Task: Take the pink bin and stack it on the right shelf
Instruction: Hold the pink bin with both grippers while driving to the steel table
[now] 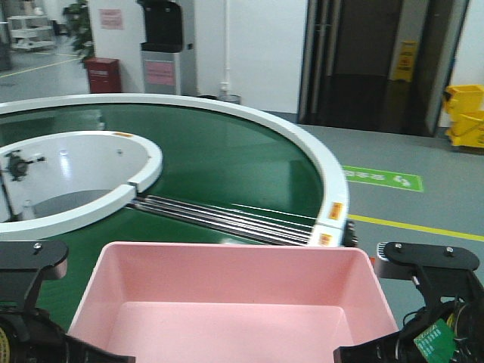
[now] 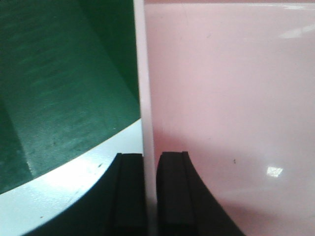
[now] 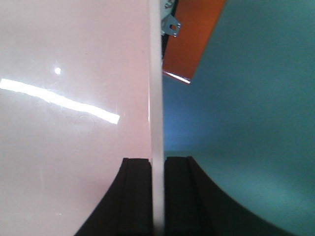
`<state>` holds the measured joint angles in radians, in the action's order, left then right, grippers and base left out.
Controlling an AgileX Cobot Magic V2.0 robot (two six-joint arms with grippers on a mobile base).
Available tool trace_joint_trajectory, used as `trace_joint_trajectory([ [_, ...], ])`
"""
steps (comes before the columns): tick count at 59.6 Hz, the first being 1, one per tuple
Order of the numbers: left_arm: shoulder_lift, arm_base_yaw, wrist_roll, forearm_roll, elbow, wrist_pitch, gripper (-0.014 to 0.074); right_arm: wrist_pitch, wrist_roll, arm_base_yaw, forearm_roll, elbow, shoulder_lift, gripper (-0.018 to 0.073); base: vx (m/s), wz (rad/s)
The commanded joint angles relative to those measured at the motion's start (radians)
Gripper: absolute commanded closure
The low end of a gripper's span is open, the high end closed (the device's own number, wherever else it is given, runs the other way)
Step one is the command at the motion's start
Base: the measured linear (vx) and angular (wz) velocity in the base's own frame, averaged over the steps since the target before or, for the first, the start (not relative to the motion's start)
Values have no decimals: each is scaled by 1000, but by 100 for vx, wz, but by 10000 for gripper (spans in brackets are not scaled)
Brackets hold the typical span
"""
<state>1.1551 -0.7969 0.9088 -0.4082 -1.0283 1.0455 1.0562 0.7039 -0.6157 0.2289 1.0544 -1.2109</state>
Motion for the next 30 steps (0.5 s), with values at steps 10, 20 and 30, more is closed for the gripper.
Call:
trace_joint_trajectory([
  [10, -30, 0, 7, -72, -26, -3, 534, -7, 1, 8, 90, 28, 29, 565, -11, -42],
  [20, -30, 0, 7, -72, -26, -3, 534, -7, 1, 8, 91, 28, 29, 565, -13, -51],
  [30, -30, 0, 7, -72, -26, -3, 534, -7, 1, 8, 91, 28, 29, 565, -13, -66],
])
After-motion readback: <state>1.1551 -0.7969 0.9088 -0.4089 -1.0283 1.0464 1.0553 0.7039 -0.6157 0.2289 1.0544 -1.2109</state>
